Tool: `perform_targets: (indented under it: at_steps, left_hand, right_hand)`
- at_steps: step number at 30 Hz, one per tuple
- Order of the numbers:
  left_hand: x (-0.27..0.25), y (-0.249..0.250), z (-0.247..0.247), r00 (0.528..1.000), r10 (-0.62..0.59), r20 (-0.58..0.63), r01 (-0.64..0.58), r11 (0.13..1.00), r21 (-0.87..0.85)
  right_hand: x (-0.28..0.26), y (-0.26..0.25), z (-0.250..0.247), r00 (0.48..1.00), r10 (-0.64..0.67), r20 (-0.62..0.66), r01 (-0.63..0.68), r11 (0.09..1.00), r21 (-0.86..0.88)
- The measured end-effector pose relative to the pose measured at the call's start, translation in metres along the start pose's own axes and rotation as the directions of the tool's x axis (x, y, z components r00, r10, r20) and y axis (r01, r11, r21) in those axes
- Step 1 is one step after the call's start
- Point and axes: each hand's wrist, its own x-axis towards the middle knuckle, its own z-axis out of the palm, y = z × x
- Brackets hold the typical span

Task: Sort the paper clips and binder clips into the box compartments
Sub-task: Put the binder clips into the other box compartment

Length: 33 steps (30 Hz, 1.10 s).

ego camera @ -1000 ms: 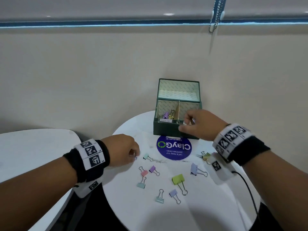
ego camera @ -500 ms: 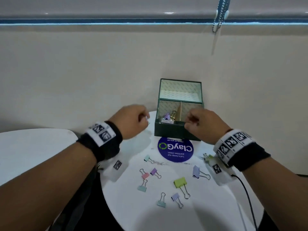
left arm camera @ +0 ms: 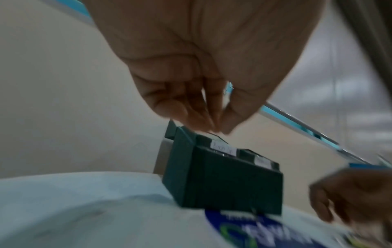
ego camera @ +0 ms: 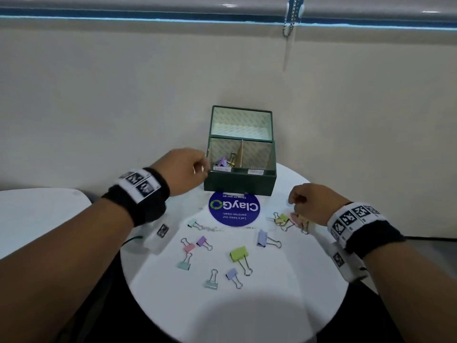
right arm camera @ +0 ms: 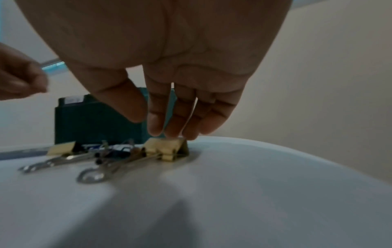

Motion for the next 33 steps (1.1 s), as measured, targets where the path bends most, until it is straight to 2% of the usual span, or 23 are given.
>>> perform_targets:
  at_steps: [1, 3, 4, 5, 9, 13, 18, 20, 25, 27, 30, 33]
  left_hand:
    - [-0.011, -0.003, 0.0, 0.992, 0.018, 0.126, -0.024, 0.999, 0.042]
    - [-0.031, -0.007, 0.004, 0.92, 0.005, 0.391, -0.063, 0.989, 0.136]
    - [-0.037, -0.008, 0.007, 0.883, -0.012, 0.47, -0.075, 0.983, 0.166]
    - [-0.042, -0.009, 0.011, 0.865, -0.02, 0.501, -0.082, 0.98, 0.181]
    - [-0.044, -0.009, 0.024, 0.905, -0.025, 0.424, -0.059, 0.981, 0.184]
    - [-0.043, -0.007, 0.03, 0.931, -0.035, 0.363, -0.024, 0.987, 0.157]
    - [-0.048, -0.007, 0.027, 0.971, 0.001, 0.241, -0.017, 0.998, 0.063]
    - [-0.052, -0.007, 0.025, 0.967, 0.022, 0.254, -0.018, 1.0, -0.017]
    - [-0.061, -0.012, 0.024, 0.932, 0.04, 0.361, -0.013, 0.997, -0.076]
    - [-0.065, -0.017, 0.024, 0.93, 0.039, 0.365, -0.003, 0.995, -0.099]
    - [-0.072, -0.016, 0.025, 0.935, 0.066, 0.348, -0.032, 0.994, -0.103]
    - [-0.079, -0.009, 0.025, 0.909, 0.038, 0.415, -0.025, 0.999, -0.039]
  right_hand:
    - [-0.001, -0.002, 0.001, 1.0, -0.009, 0.01, 0.009, 1.0, 0.02]
    - [-0.001, -0.006, 0.003, 0.997, -0.058, 0.046, 0.057, 0.998, 0.029]
    - [0.0, -0.008, 0.005, 0.994, -0.081, 0.07, 0.079, 0.997, 0.02]
    - [0.0, -0.009, 0.006, 0.992, -0.093, 0.09, 0.093, 0.996, 0.005]
    - [-0.001, -0.008, 0.008, 0.99, -0.104, 0.095, 0.104, 0.995, 0.005]
    - [-0.005, -0.011, 0.008, 0.988, -0.151, 0.039, 0.148, 0.988, 0.051]
    - [-0.01, -0.012, 0.004, 0.98, -0.157, -0.122, 0.186, 0.941, 0.281]
    - [-0.008, -0.013, 0.003, 0.977, -0.151, -0.153, 0.189, 0.942, 0.276]
    - [-0.006, -0.016, 0.004, 0.989, -0.138, -0.054, 0.147, 0.962, 0.231]
    - [-0.008, -0.022, 0.004, 0.99, -0.141, -0.024, 0.144, 0.972, 0.186]
    - [-0.006, -0.031, 0.004, 0.983, -0.176, -0.058, 0.181, 0.977, 0.116]
    - [0.002, -0.04, 0.007, 0.984, -0.176, -0.035, 0.175, 0.984, -0.008]
